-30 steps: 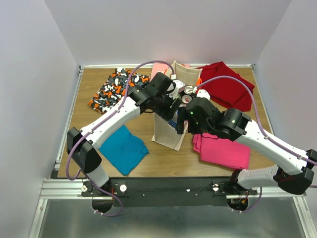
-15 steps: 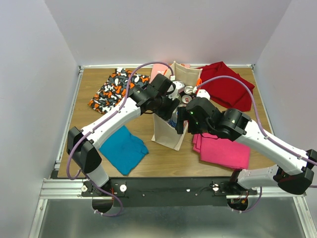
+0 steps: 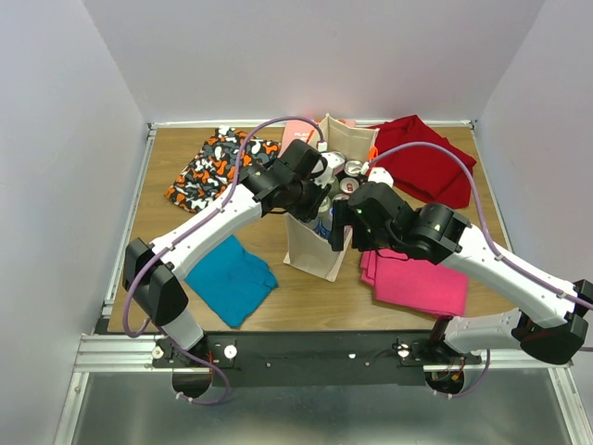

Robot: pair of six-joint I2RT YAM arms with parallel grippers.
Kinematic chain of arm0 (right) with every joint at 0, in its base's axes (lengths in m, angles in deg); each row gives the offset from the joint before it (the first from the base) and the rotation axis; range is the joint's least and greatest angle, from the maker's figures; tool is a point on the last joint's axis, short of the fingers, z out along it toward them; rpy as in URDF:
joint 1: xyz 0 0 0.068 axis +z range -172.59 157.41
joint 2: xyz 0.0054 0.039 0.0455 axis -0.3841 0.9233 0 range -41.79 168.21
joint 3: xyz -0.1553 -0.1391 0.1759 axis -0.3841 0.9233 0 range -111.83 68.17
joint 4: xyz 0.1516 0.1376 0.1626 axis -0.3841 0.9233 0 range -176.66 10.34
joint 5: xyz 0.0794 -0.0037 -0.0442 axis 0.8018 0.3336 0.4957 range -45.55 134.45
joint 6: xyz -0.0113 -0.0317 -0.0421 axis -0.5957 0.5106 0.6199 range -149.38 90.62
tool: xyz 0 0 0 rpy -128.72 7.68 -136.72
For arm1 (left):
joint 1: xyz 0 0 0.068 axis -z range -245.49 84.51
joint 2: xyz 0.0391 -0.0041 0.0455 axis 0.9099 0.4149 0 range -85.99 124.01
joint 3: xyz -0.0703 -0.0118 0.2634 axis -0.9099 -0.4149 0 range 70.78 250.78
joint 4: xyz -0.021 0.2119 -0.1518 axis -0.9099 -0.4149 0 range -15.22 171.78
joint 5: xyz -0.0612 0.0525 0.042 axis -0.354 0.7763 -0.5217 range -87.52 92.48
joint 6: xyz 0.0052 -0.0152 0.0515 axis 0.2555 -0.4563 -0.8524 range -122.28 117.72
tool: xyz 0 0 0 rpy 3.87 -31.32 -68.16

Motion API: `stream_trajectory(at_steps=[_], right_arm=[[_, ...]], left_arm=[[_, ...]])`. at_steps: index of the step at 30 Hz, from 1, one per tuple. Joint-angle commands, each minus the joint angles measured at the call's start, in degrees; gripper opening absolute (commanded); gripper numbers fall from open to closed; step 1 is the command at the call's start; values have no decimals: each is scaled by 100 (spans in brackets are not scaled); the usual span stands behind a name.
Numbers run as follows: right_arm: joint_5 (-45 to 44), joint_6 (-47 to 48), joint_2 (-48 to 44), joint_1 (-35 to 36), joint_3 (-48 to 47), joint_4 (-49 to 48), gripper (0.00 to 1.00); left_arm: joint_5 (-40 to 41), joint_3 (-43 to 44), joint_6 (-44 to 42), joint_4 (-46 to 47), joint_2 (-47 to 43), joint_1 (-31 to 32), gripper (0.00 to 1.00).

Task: Take the beverage out of the canvas bag
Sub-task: Take out the drink from the canvas bag.

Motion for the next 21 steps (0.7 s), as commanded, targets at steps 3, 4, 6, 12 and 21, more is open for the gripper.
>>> stream_trajectory(at_steps=[3,4,6,12,21], right_arm=[[-49,32,-82,78,102,289,100],[-49,23,-82,86,102,289,100],[-58,14,-91,86,93,289,100],[-102,-21,-152,86,102,307,100],[-146,-21,-144,86,75,298,100]], left_arm=[[-106,-179,122,-229,-103,83,0],[-106,-145,131,-237,-138,92,0],[7,-83,166,-237,-182,127,0],[341,216,245,-272,-411,163,0],[526,655,254,-308,-543,163,0]])
